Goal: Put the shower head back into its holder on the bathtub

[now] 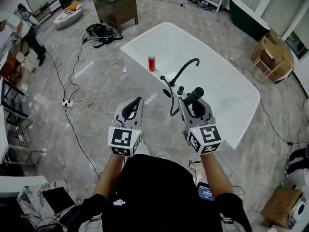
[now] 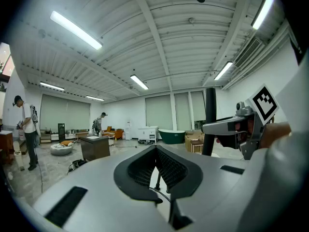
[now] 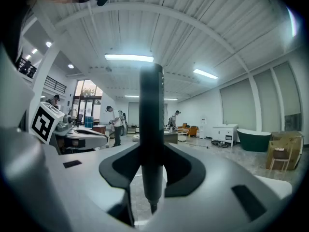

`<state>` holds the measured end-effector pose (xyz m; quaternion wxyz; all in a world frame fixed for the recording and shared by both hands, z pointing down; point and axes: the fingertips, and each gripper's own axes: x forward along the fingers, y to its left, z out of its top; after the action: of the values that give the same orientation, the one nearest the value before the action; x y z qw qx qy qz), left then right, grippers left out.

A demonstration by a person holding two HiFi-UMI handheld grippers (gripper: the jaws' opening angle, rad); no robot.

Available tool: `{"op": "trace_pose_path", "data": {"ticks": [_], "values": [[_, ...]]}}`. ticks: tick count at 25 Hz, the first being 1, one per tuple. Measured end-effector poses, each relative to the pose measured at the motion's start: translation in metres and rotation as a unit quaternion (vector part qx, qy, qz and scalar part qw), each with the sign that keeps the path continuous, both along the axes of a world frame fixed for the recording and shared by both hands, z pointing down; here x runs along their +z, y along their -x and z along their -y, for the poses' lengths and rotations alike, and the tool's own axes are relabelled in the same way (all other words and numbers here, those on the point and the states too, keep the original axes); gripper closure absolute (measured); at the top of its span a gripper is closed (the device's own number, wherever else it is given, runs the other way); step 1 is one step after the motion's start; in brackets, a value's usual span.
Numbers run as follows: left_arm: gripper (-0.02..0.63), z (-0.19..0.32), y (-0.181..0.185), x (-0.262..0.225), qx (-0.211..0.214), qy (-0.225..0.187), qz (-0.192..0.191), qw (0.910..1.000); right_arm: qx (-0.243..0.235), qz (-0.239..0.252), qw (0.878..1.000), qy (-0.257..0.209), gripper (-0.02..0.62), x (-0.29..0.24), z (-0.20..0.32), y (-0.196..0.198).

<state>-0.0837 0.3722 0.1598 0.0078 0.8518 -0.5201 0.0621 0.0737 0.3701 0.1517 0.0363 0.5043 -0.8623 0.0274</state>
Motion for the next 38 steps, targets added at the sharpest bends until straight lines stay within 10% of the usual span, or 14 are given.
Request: {"op": "trace_pose_path", "data": {"ticks": [38], "values": [[0.592,0.06,-0.005,-0.001,0.01,0.007,0.007,0.9999,-0.006,0.005,1.0,0.002,0.453,0.0,0.058,0.013]]}}
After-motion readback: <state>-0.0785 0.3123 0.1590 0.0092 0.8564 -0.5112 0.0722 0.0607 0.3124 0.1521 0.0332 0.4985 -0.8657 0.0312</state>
